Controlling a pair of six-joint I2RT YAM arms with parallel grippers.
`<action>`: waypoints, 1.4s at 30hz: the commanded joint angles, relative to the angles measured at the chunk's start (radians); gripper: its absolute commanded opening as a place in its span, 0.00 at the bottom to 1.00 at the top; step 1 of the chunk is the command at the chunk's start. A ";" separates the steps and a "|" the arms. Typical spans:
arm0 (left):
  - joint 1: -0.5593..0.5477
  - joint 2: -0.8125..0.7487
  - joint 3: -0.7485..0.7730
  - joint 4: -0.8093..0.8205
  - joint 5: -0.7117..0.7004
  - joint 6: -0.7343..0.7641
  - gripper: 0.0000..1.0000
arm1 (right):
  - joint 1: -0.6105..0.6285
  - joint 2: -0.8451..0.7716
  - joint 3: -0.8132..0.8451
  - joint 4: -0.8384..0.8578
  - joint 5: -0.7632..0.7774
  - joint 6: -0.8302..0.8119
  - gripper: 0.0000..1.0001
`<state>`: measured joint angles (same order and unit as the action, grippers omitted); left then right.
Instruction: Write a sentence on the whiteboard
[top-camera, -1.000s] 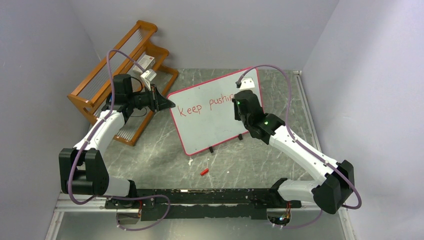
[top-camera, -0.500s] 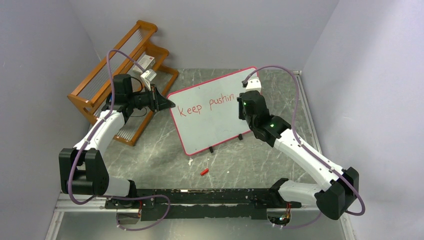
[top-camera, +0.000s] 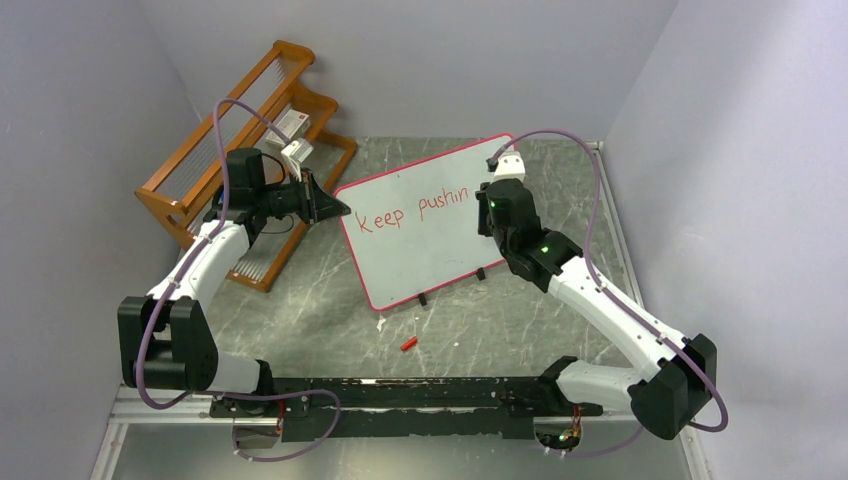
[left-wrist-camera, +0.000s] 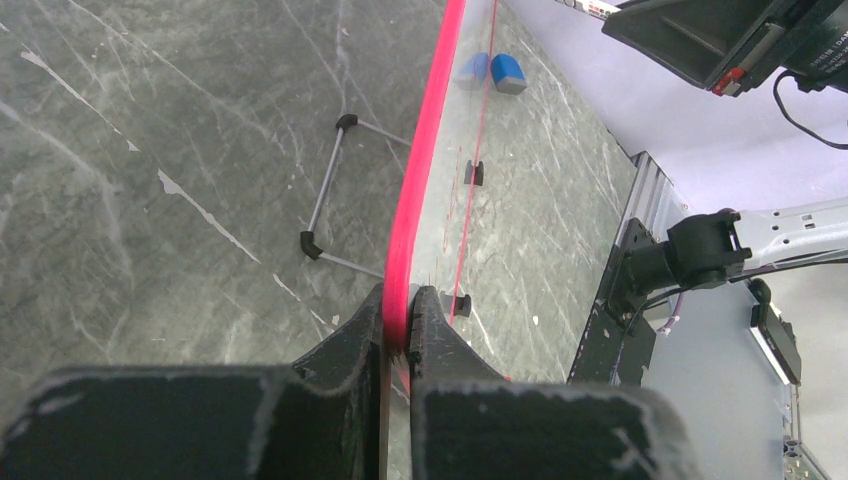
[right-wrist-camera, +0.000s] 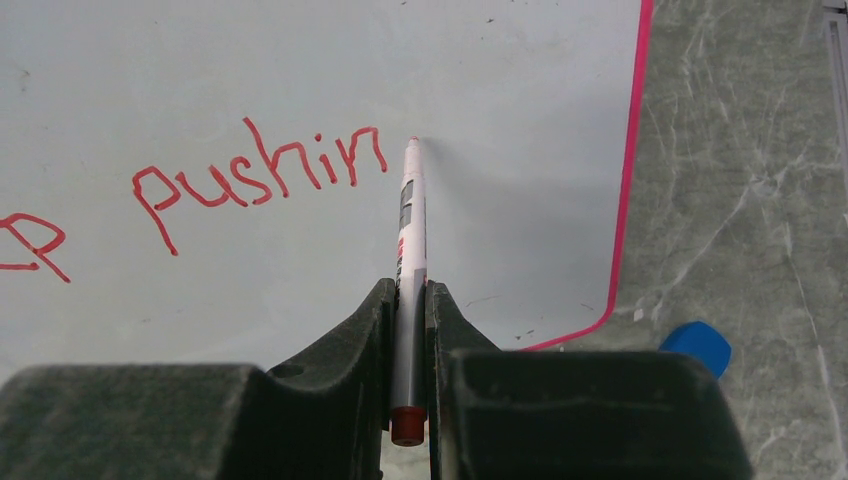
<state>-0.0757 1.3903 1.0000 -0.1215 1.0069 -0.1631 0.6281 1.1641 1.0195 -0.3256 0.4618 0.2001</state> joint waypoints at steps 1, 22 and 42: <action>-0.025 0.038 -0.014 -0.060 -0.105 0.118 0.05 | -0.011 0.013 -0.001 0.039 -0.012 -0.013 0.00; -0.024 0.036 -0.014 -0.062 -0.105 0.120 0.05 | -0.022 0.052 -0.001 0.084 -0.013 -0.014 0.00; -0.024 0.036 -0.012 -0.063 -0.107 0.120 0.05 | -0.021 0.055 0.016 0.073 -0.078 -0.022 0.00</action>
<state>-0.0757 1.3907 1.0000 -0.1219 1.0065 -0.1627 0.6136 1.2079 1.0199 -0.2588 0.4290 0.1791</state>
